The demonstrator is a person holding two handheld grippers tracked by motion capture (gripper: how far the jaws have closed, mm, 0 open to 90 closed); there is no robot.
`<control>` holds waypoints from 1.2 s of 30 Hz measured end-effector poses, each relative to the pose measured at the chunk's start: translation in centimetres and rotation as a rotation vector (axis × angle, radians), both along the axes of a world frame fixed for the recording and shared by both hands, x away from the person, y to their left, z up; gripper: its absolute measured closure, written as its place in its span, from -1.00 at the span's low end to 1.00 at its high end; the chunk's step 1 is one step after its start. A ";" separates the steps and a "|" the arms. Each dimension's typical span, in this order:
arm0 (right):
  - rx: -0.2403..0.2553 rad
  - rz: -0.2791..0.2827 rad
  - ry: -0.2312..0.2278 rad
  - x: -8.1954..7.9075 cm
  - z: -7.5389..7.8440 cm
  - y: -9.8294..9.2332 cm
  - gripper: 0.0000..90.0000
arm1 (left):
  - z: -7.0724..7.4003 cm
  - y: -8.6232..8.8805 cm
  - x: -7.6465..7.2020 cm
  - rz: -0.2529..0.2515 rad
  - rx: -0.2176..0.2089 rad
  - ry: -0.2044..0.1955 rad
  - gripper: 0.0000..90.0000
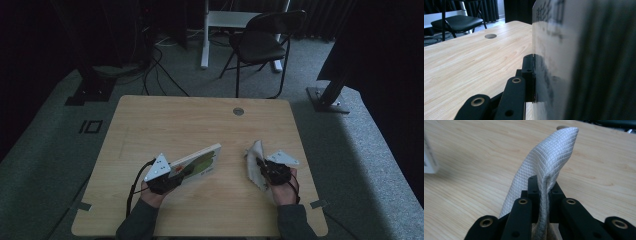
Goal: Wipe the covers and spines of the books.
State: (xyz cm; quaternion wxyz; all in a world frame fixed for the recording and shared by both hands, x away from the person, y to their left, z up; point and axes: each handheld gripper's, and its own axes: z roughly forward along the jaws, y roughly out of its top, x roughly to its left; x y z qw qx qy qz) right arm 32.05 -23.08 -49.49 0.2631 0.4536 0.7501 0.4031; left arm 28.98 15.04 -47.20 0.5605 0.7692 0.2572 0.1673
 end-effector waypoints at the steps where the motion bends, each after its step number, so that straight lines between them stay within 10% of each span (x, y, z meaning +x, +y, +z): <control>1: 0.002 0.002 -0.005 -0.1 0.2 0.0 0.87 | 0.0 0.0 0.0 0.000 0.000 0.000 0.74; 36: -0.003 0.104 -0.105 -1.1 4.8 2.0 0.87 | -0.3 -0.6 -0.2 0.034 0.049 -0.042 0.74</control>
